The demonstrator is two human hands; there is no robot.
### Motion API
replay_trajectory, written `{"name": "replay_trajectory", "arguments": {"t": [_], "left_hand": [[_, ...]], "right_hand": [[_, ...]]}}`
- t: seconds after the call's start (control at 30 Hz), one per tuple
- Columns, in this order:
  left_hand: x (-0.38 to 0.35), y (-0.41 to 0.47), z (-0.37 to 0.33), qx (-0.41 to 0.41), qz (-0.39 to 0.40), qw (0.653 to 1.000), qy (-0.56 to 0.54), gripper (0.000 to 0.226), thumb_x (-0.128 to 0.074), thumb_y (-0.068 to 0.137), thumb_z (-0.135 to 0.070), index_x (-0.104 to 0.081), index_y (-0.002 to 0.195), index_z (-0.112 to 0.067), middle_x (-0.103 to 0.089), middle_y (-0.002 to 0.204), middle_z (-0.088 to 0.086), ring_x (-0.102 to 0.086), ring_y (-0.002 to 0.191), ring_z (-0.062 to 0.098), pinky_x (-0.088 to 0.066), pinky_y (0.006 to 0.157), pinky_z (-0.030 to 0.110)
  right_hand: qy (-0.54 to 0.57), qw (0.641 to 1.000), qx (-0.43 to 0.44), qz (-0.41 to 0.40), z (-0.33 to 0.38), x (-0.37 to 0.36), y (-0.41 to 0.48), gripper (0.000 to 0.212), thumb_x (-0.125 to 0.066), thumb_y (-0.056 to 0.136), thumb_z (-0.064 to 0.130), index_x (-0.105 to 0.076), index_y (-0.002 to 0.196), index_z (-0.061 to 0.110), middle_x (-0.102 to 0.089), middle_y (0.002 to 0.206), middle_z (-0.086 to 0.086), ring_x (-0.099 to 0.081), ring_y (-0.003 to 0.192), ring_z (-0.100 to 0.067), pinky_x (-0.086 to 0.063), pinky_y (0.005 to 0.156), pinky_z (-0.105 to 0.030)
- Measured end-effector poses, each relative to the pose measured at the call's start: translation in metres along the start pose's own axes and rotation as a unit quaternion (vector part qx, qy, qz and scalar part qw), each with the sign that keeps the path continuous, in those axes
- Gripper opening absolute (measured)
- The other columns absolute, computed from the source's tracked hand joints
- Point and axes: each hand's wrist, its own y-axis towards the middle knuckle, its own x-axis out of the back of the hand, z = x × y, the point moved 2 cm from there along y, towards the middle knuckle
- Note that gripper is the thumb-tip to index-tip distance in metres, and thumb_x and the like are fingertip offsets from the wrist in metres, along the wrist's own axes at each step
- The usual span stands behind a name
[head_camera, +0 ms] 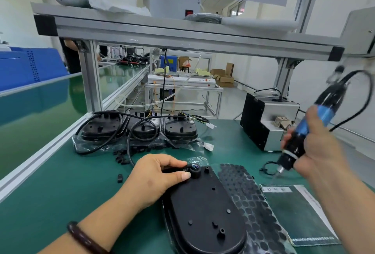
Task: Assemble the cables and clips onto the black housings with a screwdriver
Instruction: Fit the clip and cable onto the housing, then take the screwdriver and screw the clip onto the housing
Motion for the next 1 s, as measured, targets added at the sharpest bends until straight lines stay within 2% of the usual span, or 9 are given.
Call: {"name": "replay_trajectory", "arguments": {"t": [0.1,0.17,0.3,0.37,0.47,0.6,0.77,1.0], "left_hand": [[-0.002,0.000,-0.002,-0.013,-0.001,0.999,0.039,0.018,-0.084,0.069,-0.025,-0.076,0.083,-0.033,-0.073,0.085,-0.020,-0.067,0.081,-0.004,-0.045,0.070,0.003],[-0.005,0.001,-0.002,-0.016,0.005,0.999,0.048,0.018,-0.085,0.068,-0.029,-0.076,0.083,-0.036,-0.073,0.086,-0.022,-0.067,0.082,-0.006,-0.044,0.070,0.002],[-0.006,0.002,-0.004,-0.021,0.012,0.997,0.067,0.020,-0.084,0.068,-0.033,-0.075,0.083,-0.043,-0.072,0.087,-0.023,-0.066,0.083,-0.006,-0.044,0.070,0.003],[-0.006,0.002,-0.004,-0.024,-0.001,0.996,0.091,0.020,-0.085,0.067,-0.036,-0.074,0.080,-0.045,-0.071,0.087,-0.027,-0.065,0.081,-0.008,-0.044,0.071,0.004],[-0.007,0.000,-0.006,-0.041,-0.039,0.990,0.129,0.018,-0.086,0.064,-0.037,-0.071,0.072,-0.044,-0.067,0.082,-0.033,-0.062,0.078,-0.013,-0.041,0.069,0.000],[-0.008,-0.001,-0.010,-0.044,-0.034,0.989,0.135,0.017,-0.086,0.065,-0.035,-0.072,0.073,-0.041,-0.068,0.078,-0.032,-0.062,0.074,-0.013,-0.039,0.065,-0.001],[-0.008,-0.001,-0.011,-0.044,-0.042,0.986,0.157,0.020,-0.086,0.064,-0.038,-0.068,0.070,-0.045,-0.063,0.080,-0.039,-0.058,0.078,-0.019,-0.036,0.067,-0.005],[-0.009,-0.001,-0.010,-0.035,-0.045,0.987,0.152,0.017,-0.086,0.064,-0.038,-0.071,0.073,-0.041,-0.067,0.079,-0.032,-0.061,0.076,-0.015,-0.039,0.066,-0.001]], "right_hand": [[0.118,0.987,0.029,0.104,0.007,-0.044,-0.029,0.051,-0.077,0.072,0.050,-0.046,0.100,0.021,-0.052,0.061,0.002,-0.050,0.047,-0.010,-0.048,0.050,-0.022],[0.143,0.972,0.044,0.180,0.004,-0.072,-0.046,0.044,-0.075,0.076,0.045,-0.046,0.100,0.021,-0.052,0.063,0.002,-0.050,0.049,-0.010,-0.047,0.052,-0.023],[0.089,0.942,0.081,0.313,-0.017,-0.115,-0.073,0.035,-0.071,0.079,0.038,-0.048,0.098,0.019,-0.052,0.065,0.001,-0.049,0.050,-0.012,-0.046,0.050,-0.025],[0.042,0.927,0.113,0.354,-0.028,-0.128,-0.080,0.027,-0.068,0.082,0.032,-0.049,0.097,0.021,-0.051,0.065,-0.002,-0.048,0.050,-0.015,-0.045,0.048,-0.027],[-0.004,0.915,0.145,0.376,-0.041,-0.138,-0.084,0.021,-0.065,0.084,0.030,-0.051,0.097,0.025,-0.051,0.065,-0.005,-0.047,0.049,-0.018,-0.046,0.047,-0.030],[-0.027,0.911,0.138,0.387,-0.051,-0.134,-0.080,0.021,-0.065,0.084,0.031,-0.050,0.098,0.025,-0.051,0.064,-0.004,-0.047,0.049,-0.019,-0.046,0.048,-0.030],[-0.025,0.917,0.125,0.379,-0.055,-0.128,-0.073,0.023,-0.065,0.083,0.034,-0.051,0.098,0.026,-0.053,0.064,-0.004,-0.048,0.049,-0.020,-0.045,0.051,-0.032],[-0.017,0.916,0.113,0.384,-0.054,-0.130,-0.073,0.026,-0.065,0.083,0.035,-0.051,0.102,0.024,-0.053,0.064,-0.004,-0.047,0.049,-0.020,-0.044,0.050,-0.032]]}}
